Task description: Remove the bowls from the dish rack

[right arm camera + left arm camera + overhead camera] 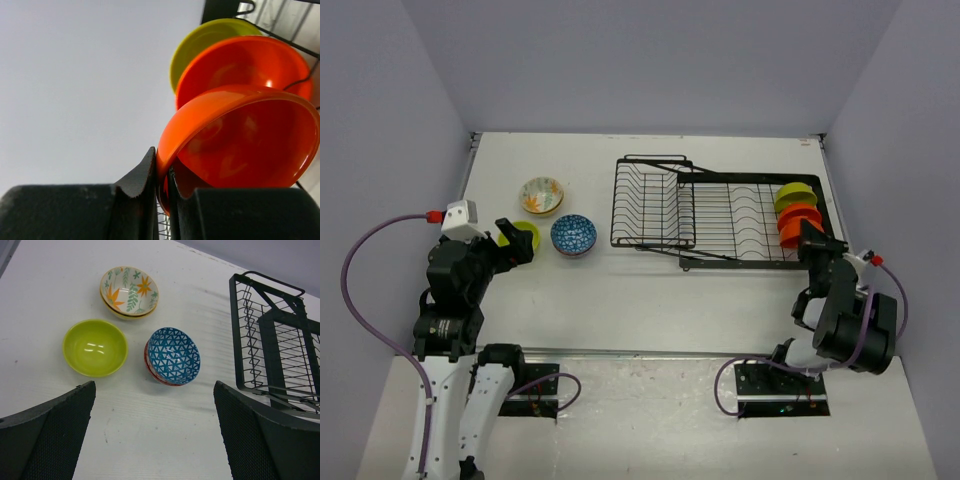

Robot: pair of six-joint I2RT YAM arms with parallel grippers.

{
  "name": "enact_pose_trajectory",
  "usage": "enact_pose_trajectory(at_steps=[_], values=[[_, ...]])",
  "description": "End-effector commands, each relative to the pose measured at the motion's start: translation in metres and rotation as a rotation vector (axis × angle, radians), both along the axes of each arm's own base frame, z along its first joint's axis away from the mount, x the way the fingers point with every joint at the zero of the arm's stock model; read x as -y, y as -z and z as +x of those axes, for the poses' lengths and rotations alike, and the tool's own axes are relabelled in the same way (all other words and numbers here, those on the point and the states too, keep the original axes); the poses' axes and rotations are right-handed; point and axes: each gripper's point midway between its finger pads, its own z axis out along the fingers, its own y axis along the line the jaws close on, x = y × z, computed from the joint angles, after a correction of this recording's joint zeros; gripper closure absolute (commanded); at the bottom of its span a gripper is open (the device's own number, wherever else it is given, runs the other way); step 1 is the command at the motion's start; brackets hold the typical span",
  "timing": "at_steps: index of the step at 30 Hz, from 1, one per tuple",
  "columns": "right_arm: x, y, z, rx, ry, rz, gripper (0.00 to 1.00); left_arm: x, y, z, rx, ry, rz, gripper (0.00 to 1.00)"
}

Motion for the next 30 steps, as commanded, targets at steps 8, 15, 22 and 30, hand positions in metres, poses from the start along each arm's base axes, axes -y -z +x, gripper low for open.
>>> enact_pose_trajectory(at_steps=[8, 15, 22, 30], values=[[-0.02, -0.125, -0.024, 0.436, -0.044, -0.194, 1.0, 0.0, -0.008, 0.005, 0.04, 0.009, 0.022, 0.0], [-0.063, -0.15, -0.026, 0.405, -0.292, -0.306, 1.0, 0.002, -0.024, -0.005, 0.093, 0.028, 0.025, 0.0], [-0.139, -0.201, -0.073, 0.43, -0.572, -0.694, 1.0, 0.035, -0.065, -0.005, 0.125, 0.206, -0.033, 0.0], [-0.242, -0.223, -0.146, 0.447, -0.986, -1.145, 1.0, 0.118, -0.134, 0.011, 0.118, 0.57, -0.147, 0.0]])
